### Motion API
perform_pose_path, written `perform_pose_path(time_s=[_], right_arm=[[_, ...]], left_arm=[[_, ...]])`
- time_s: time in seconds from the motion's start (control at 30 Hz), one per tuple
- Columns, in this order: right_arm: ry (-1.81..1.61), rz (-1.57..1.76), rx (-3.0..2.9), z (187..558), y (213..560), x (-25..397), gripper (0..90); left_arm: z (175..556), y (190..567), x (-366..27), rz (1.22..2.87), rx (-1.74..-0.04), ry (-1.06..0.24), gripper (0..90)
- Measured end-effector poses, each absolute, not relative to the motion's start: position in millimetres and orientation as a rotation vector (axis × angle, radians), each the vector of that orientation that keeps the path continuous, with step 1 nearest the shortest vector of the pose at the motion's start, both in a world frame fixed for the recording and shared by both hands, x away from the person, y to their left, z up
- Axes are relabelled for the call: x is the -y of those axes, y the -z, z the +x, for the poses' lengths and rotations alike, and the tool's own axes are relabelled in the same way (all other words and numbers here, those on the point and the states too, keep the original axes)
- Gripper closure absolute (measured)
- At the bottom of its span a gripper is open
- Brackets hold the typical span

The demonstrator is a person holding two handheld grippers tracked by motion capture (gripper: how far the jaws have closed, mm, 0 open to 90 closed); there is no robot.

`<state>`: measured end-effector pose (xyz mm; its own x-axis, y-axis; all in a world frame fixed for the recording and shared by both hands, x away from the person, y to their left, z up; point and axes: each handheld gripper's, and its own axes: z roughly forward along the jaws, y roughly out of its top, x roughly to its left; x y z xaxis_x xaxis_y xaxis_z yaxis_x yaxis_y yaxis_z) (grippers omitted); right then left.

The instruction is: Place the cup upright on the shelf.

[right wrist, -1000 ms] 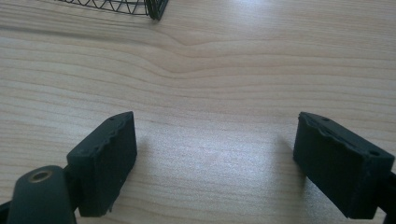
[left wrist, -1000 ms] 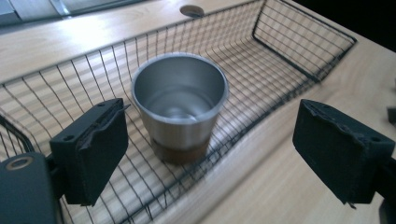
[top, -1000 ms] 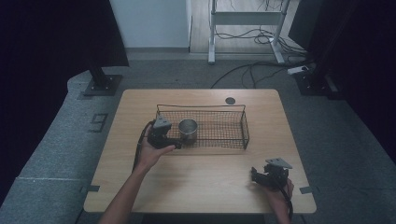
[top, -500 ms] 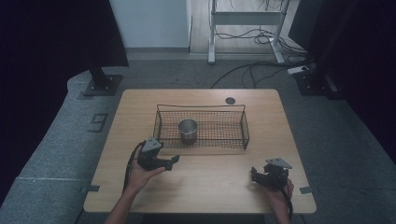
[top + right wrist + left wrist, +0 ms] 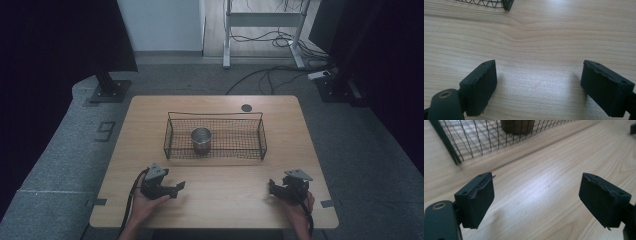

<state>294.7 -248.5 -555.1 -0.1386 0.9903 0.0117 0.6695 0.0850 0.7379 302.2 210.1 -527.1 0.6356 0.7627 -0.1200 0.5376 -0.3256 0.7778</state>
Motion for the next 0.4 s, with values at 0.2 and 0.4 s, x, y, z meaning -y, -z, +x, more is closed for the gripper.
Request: perform_pose_path(time_s=[0.2,0.4], right_arm=[[-0.832,1.631,-1.863,295.6,555.1,248.3,13.4],[-0.832,1.633,-1.861,296.0,555.1,248.2,13.4]], left_arm=[[301.6,527.2,-210.7,1.998,-1.016,-0.344,13.8],[302.6,533.4,-204.4,2.023,-1.013,-0.345,13.8]])
